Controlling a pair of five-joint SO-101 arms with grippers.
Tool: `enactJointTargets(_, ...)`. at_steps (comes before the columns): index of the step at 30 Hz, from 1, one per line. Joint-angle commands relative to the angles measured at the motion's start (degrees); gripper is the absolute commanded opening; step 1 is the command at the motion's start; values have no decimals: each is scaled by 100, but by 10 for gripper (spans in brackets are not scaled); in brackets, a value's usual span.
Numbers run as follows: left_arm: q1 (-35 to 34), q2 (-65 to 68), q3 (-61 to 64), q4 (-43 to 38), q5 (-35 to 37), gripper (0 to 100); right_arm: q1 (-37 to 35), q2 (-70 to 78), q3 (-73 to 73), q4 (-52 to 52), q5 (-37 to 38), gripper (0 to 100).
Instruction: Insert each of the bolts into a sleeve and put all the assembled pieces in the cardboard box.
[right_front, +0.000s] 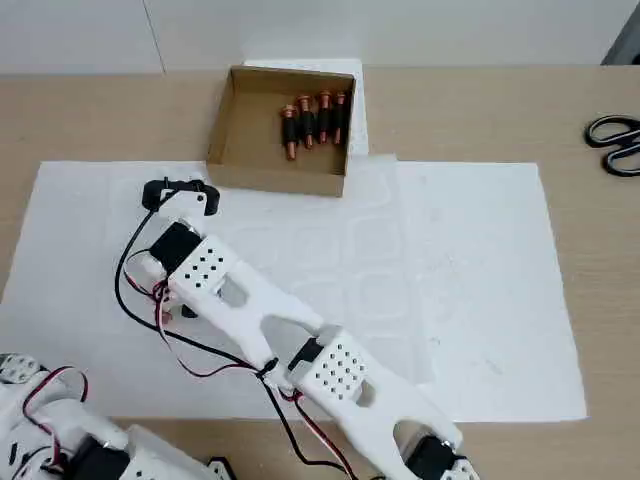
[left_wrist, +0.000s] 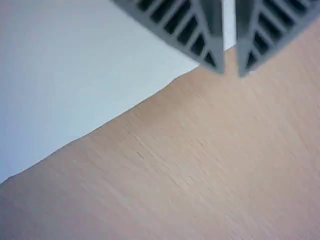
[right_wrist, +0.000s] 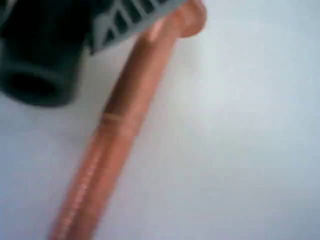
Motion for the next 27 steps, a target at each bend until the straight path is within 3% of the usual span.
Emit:
enactJointTargets(1, -26, -70, -22, 9, -9, 6, -31, -40, -26, -66, -18, 18)
enactJointTargets(12, 9, -70, -22, 9, -9, 6, 708, -673, -62, 215, 18, 4)
enactJointTargets(17, 114, -62, -48, 18, 0, 6, 1244, -1297, -62, 242, 809, 4)
enactJointTargets(20, 712, -44, -180, 457, -18, 6, 1622, -1701, -62, 242, 1029, 4)
enactJointTargets(24, 2154, -44, -734, 1284, 44, 6, 1780, -2475, -18, 259, 1231, 4)
enactJointTargets(27, 2708, -35, -971, 1345, 492, 6, 1754, -3196, 475, 259, 1310, 5)
